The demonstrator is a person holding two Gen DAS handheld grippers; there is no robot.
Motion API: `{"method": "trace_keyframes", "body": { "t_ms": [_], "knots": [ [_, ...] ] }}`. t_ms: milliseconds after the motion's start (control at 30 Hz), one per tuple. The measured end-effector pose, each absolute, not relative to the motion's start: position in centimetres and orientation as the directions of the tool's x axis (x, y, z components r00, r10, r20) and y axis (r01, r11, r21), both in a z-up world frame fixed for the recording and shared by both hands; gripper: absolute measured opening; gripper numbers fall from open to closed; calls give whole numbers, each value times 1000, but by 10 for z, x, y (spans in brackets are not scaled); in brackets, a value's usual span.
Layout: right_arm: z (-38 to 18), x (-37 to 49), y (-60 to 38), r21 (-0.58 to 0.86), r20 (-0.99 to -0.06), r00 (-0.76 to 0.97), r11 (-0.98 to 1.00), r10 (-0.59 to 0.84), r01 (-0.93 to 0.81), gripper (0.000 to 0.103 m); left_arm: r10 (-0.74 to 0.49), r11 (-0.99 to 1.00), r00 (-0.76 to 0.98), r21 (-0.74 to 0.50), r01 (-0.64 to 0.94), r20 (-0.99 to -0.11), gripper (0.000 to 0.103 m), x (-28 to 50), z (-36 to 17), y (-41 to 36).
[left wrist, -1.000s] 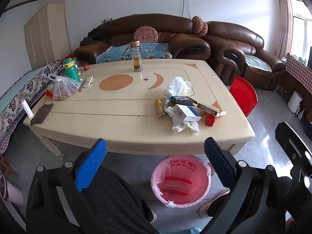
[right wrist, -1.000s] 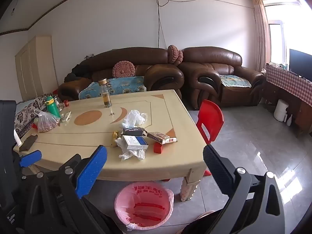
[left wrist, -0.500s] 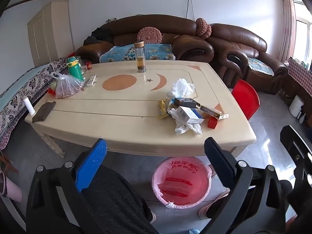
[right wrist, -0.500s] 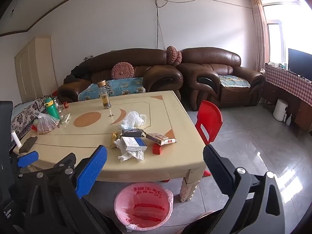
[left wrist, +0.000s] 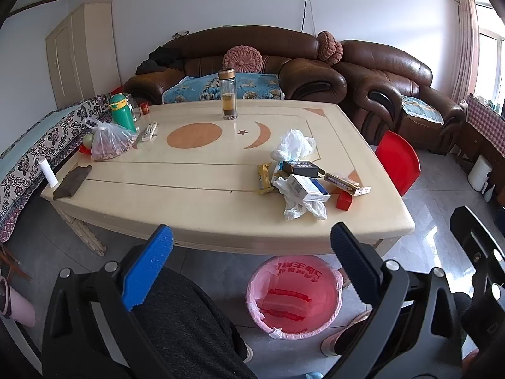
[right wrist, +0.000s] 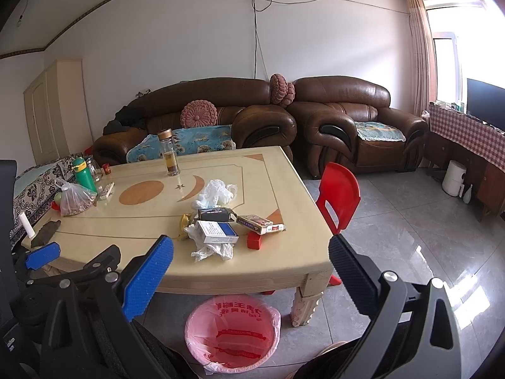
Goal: Collect trash
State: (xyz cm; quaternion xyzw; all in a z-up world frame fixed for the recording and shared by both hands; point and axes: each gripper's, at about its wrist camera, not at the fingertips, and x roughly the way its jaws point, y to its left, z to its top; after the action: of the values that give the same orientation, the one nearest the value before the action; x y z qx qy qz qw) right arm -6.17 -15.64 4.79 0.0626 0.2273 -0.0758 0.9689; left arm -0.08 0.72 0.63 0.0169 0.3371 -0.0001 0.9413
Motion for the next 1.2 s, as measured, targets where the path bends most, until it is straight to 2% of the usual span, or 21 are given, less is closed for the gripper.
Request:
{"method": "trace_keyframes", "body": {
  "t_ms": [1200],
  "knots": [
    [44, -60, -155, 93, -450, 886, 981, -114, 173, 97, 7, 999, 776, 31, 16, -630, 98, -5, 8, 3]
  ]
}}
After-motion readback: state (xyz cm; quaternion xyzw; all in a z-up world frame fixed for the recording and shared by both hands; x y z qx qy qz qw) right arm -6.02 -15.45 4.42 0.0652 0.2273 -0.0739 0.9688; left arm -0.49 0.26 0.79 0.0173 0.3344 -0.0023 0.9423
